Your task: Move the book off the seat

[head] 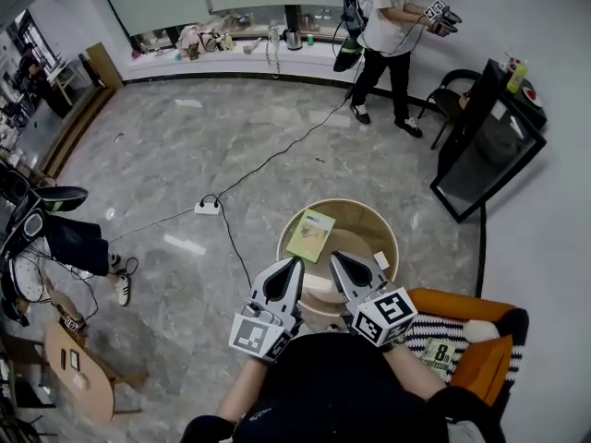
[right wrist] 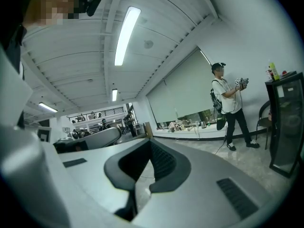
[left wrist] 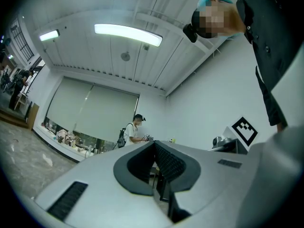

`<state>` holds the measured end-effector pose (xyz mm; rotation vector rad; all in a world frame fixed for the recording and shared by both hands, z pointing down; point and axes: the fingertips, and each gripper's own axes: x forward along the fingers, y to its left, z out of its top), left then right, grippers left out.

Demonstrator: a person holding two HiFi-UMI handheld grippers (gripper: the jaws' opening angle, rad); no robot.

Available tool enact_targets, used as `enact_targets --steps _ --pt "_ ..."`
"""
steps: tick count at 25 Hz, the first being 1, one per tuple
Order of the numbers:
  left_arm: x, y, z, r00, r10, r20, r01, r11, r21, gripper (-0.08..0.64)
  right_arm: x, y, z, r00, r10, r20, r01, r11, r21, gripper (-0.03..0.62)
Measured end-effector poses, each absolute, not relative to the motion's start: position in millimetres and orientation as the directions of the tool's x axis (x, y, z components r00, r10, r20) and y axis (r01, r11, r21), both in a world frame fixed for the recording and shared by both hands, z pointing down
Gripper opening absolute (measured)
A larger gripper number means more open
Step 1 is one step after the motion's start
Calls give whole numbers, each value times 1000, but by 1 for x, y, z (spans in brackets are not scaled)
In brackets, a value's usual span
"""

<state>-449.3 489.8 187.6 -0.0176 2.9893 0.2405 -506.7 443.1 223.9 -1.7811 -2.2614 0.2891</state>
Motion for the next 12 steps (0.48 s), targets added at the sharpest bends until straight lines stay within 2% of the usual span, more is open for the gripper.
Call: enact_targets --steps 12 --pt "-432 499 192 -990 54 -133 28 980 195 11 -491 450 227 -213 975 70 927 224 -302 14"
